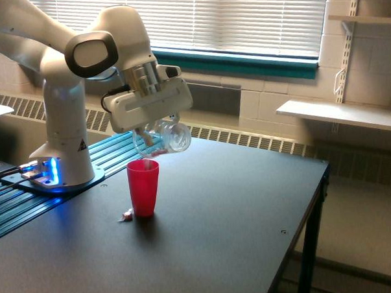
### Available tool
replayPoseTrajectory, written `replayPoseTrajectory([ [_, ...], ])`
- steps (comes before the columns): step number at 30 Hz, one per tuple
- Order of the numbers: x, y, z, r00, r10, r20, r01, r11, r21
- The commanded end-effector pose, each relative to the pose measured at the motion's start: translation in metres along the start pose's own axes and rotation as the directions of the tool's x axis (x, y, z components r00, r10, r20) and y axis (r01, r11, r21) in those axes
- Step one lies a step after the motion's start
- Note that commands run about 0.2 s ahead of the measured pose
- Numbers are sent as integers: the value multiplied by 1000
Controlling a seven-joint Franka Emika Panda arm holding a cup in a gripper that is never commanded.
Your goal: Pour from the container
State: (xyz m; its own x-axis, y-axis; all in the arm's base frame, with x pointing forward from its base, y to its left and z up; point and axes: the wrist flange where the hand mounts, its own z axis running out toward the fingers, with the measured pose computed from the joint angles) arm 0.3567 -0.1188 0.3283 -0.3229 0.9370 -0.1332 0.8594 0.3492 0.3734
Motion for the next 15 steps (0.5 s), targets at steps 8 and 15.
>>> replayPoseTrajectory([
  [8,7,5,0,951,-276,142,272,961,43],
  [15,27,7,16,946,-272,178,255,960,115],
])
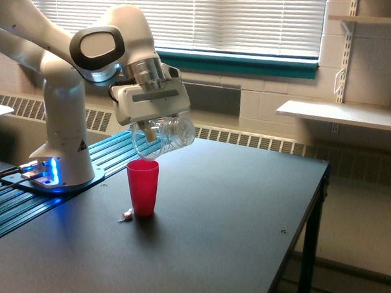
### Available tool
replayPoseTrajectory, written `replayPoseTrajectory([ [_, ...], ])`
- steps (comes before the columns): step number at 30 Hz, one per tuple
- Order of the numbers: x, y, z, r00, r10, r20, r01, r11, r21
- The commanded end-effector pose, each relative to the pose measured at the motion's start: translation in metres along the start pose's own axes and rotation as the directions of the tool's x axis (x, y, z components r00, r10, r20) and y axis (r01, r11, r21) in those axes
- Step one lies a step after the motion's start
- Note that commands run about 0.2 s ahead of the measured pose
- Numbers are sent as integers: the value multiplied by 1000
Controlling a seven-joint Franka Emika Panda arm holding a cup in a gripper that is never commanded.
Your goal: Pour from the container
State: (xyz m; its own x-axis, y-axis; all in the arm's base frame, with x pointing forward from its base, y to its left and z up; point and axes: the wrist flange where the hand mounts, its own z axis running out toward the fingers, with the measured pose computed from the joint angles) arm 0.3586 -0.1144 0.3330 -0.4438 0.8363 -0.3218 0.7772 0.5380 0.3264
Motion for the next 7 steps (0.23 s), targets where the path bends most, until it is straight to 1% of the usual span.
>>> replayPoseTrajectory([
  [1,28,9,17,996,-73,52,68,993,97],
  [3,26,10,19,996,-70,48,65,993,97],
  [7,24,12,17,996,-73,57,67,993,96],
])
